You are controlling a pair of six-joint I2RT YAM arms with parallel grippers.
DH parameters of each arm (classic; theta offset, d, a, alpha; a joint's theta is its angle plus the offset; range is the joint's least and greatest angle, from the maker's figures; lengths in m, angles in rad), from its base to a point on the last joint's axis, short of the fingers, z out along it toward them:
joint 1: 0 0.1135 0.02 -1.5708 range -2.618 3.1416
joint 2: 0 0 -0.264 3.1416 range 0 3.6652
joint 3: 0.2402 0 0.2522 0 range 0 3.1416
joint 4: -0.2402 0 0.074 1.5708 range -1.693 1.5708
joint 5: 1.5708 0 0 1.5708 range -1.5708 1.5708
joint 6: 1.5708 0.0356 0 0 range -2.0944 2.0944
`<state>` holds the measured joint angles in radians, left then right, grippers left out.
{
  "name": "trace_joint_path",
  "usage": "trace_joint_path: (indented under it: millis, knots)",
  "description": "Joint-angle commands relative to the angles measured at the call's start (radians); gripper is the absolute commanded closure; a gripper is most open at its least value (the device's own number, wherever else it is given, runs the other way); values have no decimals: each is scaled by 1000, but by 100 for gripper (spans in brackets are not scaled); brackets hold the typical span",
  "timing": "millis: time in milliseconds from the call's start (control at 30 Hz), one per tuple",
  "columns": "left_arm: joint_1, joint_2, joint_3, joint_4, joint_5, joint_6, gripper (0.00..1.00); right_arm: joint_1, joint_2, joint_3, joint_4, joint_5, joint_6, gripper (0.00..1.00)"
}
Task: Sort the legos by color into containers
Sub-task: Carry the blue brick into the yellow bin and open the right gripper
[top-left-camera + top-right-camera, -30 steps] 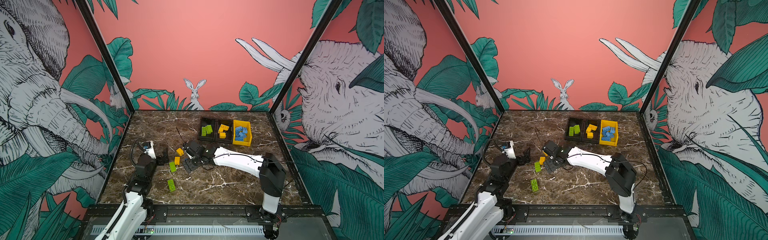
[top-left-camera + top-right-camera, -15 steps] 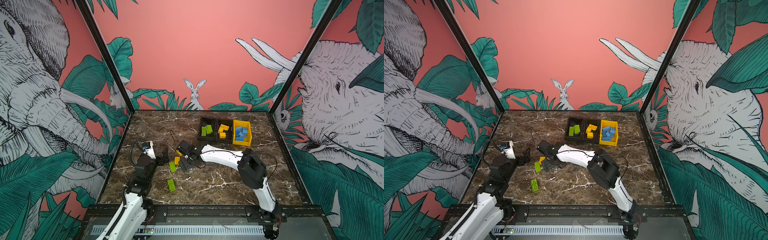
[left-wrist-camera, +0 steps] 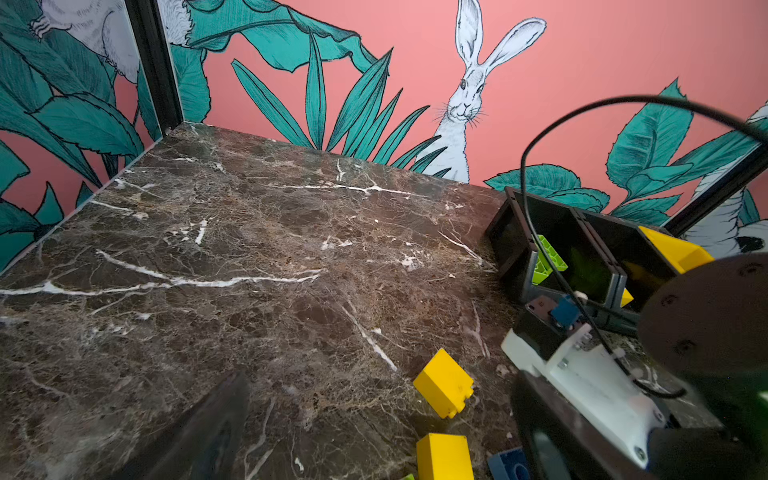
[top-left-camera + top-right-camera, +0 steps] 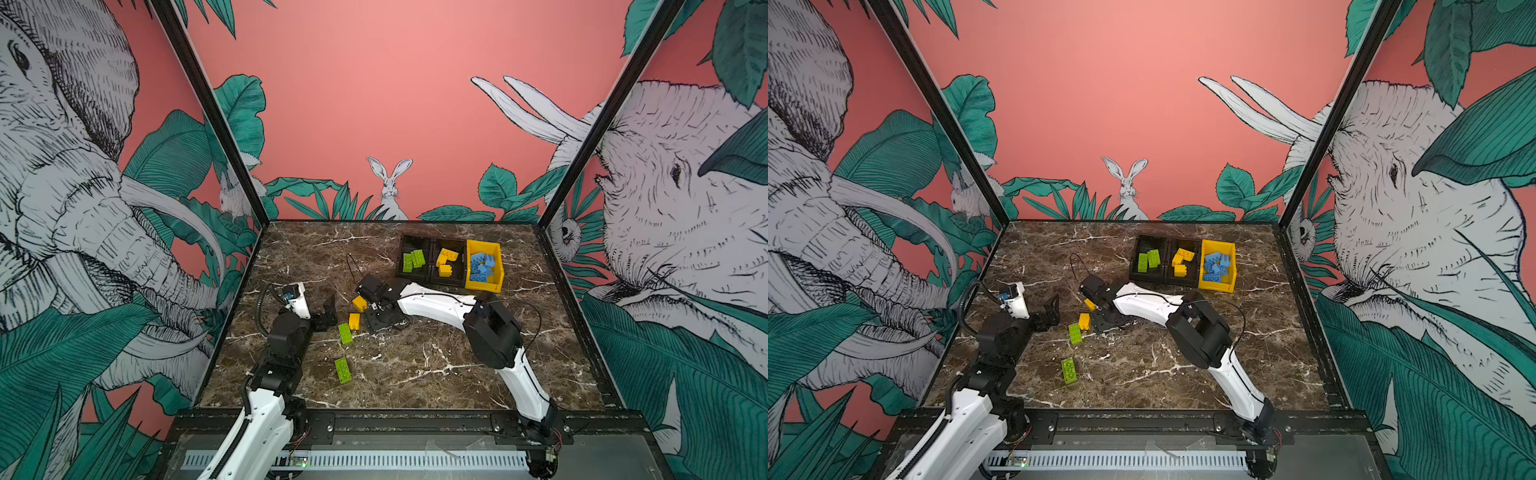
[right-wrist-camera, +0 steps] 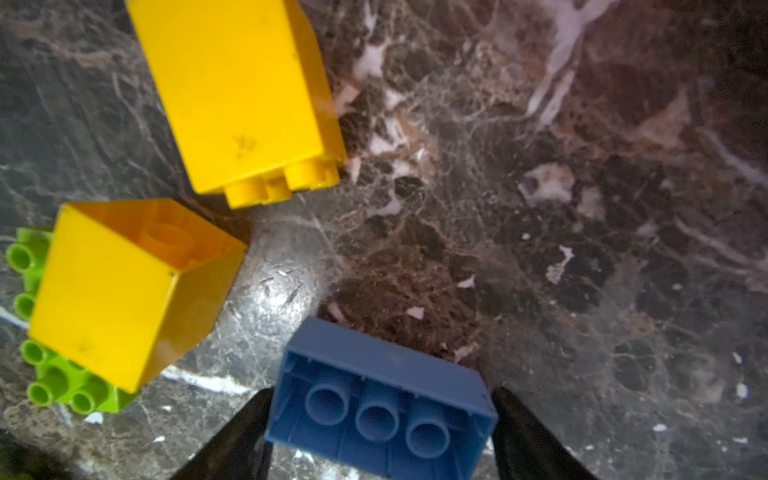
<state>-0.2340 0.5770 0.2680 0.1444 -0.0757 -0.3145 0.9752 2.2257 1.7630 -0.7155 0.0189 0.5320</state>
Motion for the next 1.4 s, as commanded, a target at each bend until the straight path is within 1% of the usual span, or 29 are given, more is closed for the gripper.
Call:
trace_joint_path:
  millis: [0, 167, 300, 400, 600, 700, 800, 933, 1067, 1167, 1300, 1367]
  knots:
    - [3, -10, -2, -7, -3, -6, 1, -6, 16, 15, -3, 0, 9, 29]
    - [2, -8, -3, -6, -2, -6, 1, -6, -12, 2, -3, 32, 1, 38]
    - [2, -8, -3, -6, -3, -5, 1, -10, -69, -30, 8, 70, -14, 40]
    - [2, -7, -4, -2, 0, -3, 1, -21, -137, -72, 23, 93, -32, 41]
    - [3, 0, -4, 3, 10, -7, 1, -99, -334, -229, 88, 59, -75, 42]
    - [2, 7, -4, 11, 20, -7, 1, -190, -437, -308, 101, 22, -108, 42]
    - [3, 22, -2, 23, 40, -7, 1, -310, -527, -370, 94, 4, -157, 43]
    - [3, 50, 7, 32, 64, -4, 1, -493, -575, -394, 96, -31, -234, 45]
    - [3, 61, 10, 35, 77, -1, 1, -656, -536, -356, 94, -85, -283, 46]
    - [2, 58, 7, 41, 80, -1, 1, -747, -482, -305, 106, -106, -305, 48]
    - [2, 62, 8, 43, 84, 0, 1, -822, -398, -232, 119, -129, -311, 48]
    - [2, 69, 10, 46, 90, -1, 1, -840, -350, -190, 114, -129, -320, 47]
